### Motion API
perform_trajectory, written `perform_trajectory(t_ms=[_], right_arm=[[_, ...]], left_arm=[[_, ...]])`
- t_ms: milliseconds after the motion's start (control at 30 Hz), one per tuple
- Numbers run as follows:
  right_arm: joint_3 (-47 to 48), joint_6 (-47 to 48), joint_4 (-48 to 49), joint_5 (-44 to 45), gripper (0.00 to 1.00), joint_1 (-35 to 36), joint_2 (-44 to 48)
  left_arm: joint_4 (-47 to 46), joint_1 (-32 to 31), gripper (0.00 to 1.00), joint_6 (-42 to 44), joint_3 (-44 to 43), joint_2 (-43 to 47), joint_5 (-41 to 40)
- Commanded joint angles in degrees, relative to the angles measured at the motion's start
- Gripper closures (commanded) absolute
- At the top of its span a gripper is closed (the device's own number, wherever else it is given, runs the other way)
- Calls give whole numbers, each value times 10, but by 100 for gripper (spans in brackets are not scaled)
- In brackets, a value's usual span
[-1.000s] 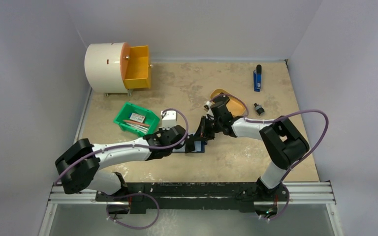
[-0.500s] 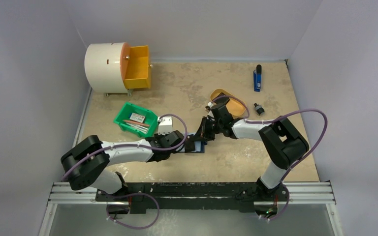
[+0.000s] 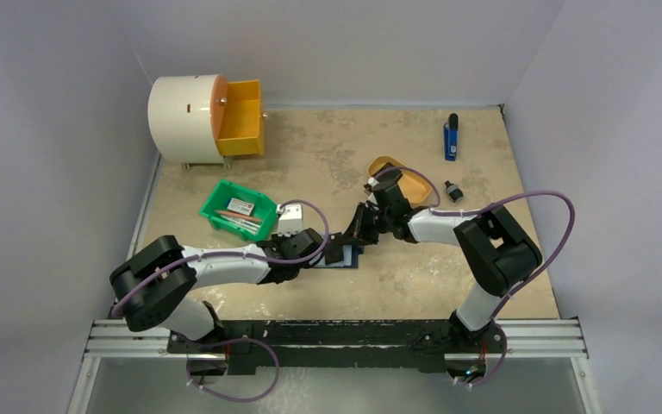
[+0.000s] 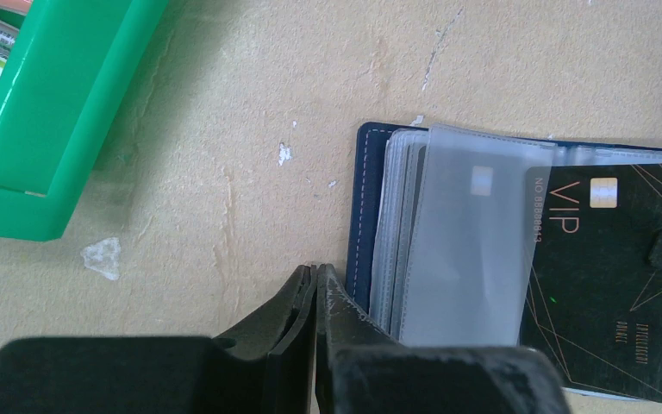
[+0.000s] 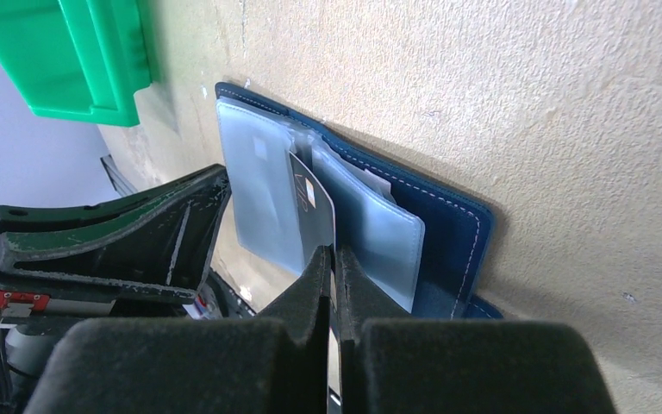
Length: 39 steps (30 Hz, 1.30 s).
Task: Put the credit cards into the card holder
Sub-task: Insert the credit card into the card holder.
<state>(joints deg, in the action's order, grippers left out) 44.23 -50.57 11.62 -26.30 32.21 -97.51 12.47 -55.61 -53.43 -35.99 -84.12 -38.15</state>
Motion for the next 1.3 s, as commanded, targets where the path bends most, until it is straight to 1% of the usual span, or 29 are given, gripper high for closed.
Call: perform_trajectory(t_ms=[0, 400, 633, 1267], right_arm=[[-11, -6, 13, 26, 100, -3, -3], [-18, -38, 52, 40, 100, -3, -12], [-19, -51, 70, 33, 100, 1, -26], [14, -11, 54, -1, 100, 25, -39]], left_arm=[[-22, 2, 98, -8, 7, -6, 15], [-43, 2, 98, -13, 20, -3, 35], [-50, 2, 98, -14, 25, -3, 39], [-62, 2, 98, -8, 11, -8, 43]])
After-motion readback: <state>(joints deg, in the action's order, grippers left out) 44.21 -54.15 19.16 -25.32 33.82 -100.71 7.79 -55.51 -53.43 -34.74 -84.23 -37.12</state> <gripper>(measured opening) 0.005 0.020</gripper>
